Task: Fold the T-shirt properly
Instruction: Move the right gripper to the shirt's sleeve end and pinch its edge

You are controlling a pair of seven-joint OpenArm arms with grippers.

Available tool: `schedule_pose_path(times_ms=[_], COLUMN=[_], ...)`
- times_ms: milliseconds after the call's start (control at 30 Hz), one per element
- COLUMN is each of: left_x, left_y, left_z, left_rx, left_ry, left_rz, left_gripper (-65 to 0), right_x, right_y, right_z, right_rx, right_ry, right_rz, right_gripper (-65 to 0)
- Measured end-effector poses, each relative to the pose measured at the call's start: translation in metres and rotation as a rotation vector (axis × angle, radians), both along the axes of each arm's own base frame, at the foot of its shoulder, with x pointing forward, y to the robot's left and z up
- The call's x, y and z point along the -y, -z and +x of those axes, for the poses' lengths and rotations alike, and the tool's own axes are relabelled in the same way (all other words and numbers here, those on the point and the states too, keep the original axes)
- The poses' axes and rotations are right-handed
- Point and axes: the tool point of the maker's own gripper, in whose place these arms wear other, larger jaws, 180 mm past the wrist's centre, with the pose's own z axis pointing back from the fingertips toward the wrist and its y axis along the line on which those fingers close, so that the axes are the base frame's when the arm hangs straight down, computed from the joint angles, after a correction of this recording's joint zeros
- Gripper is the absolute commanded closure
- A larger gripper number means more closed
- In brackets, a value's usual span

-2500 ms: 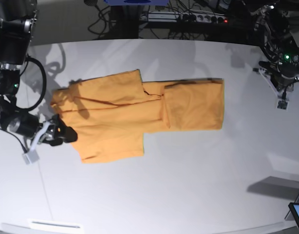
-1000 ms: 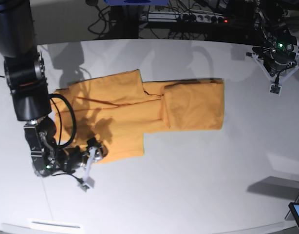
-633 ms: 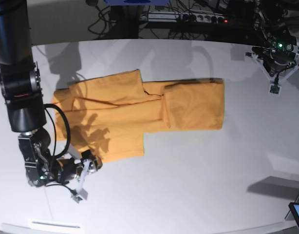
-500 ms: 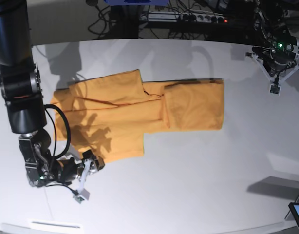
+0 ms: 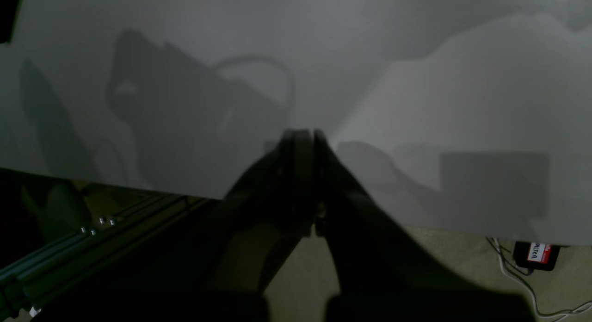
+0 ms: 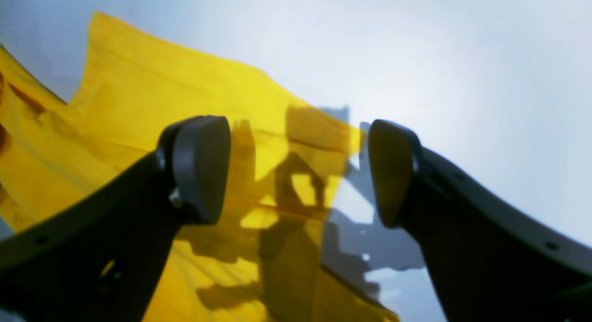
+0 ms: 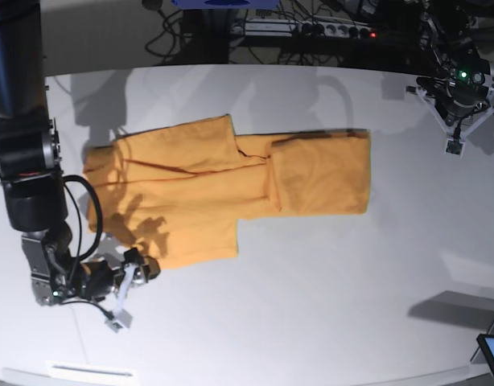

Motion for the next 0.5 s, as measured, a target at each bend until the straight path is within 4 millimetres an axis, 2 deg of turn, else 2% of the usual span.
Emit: schedule_pose_path(times_ms=[267,500], left_x=[0.0,0.001], left_y=[0.0,0.002], left_z=[0.0,-0.003], left_rx=[0.0,-0.008], left_ry=[0.001,0.0], left_rz=[0.0,-0.001], left_gripper=[0.0,0.0], right_x=[0.018,0.017], right_y=[0.001,0.021], right_z=[-0.002,-0.014], right_rx=[-0.005,-0.061], right_ry=[0.024,0.046], right_rz=[-0.016,0.025], right_gripper=[-44.8,-44.8])
